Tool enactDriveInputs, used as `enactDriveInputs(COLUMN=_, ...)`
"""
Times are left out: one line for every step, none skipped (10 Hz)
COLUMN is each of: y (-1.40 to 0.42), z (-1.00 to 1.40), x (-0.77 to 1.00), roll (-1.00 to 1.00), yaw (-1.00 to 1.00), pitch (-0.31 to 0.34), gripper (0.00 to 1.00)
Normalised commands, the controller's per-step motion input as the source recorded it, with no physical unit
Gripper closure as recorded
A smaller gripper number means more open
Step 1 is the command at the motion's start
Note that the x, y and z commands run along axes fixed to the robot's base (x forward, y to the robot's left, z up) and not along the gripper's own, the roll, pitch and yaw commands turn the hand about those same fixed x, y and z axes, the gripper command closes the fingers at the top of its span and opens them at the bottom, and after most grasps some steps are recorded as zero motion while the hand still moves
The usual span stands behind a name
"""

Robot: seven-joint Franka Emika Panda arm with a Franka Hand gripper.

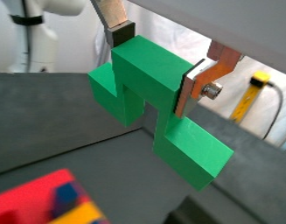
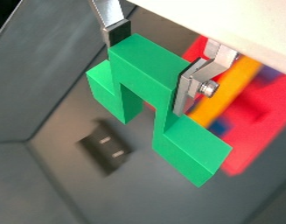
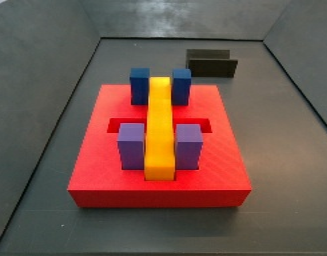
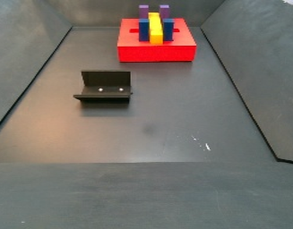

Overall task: Pick up the green object. Move up. Place the green object on the fixture. Regrasp the green object. Move to above the board. Insert the green object.
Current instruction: Move to above the board, then insert the green object.

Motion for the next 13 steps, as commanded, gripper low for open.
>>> enactDriveInputs(y=-0.53, z=0.1, x=-0.54, roll=-1.0, yaw=-0.08, pitch=-0.115, gripper=1.0)
enactDriveInputs(y=-0.22, z=0.05, x=-0.26, roll=-1.0, yaw=-0.09, pitch=-0.092, gripper=1.0)
enactDriveInputs(y=-0.13, z=0.04, x=-0.16, roll=-1.0, yaw=-0.1, pitch=-0.091, gripper=1.0)
enactDriveInputs(y=-0.03, z=0.01, x=-0.11, roll=-1.0, yaw=-0.09, pitch=-0.1, gripper=1.0)
enactDriveInputs(y=-0.01, z=0.01, x=-0.09, roll=-1.0, yaw=-0.1, pitch=-0.108, gripper=1.0)
enactDriveInputs(y=0.01, z=0.01, x=-0.08, roll=-0.74, yaw=-0.06, pitch=-0.095, gripper=1.0)
enactDriveInputs(y=0.02, z=0.0, x=-0.07, roll=-0.52, yaw=-0.04, pitch=-0.08, gripper=1.0)
enactDriveInputs(y=0.01, z=0.0, x=-0.05, roll=-0.31, yaw=-0.02, pitch=-0.055, gripper=1.0)
enactDriveInputs(y=0.01, z=0.0, x=-0.03, roll=-0.23, yaw=-0.02, pitch=-0.044, gripper=1.0)
enactDriveInputs(y=-0.14, z=-0.23, x=0.0, roll=0.0, yaw=0.0, pitch=-0.05, gripper=1.0)
enactDriveInputs(y=-0.29, z=-0.45, x=0.06, roll=0.01, yaw=0.0, pitch=-0.097, gripper=1.0)
enactDriveInputs(y=-0.42, z=-0.71, x=0.11, roll=0.08, yaw=0.07, pitch=-0.163, gripper=1.0)
enactDriveInputs(y=-0.4, z=-0.8, x=0.13, roll=0.1, yaw=0.13, pitch=-0.183, gripper=1.0)
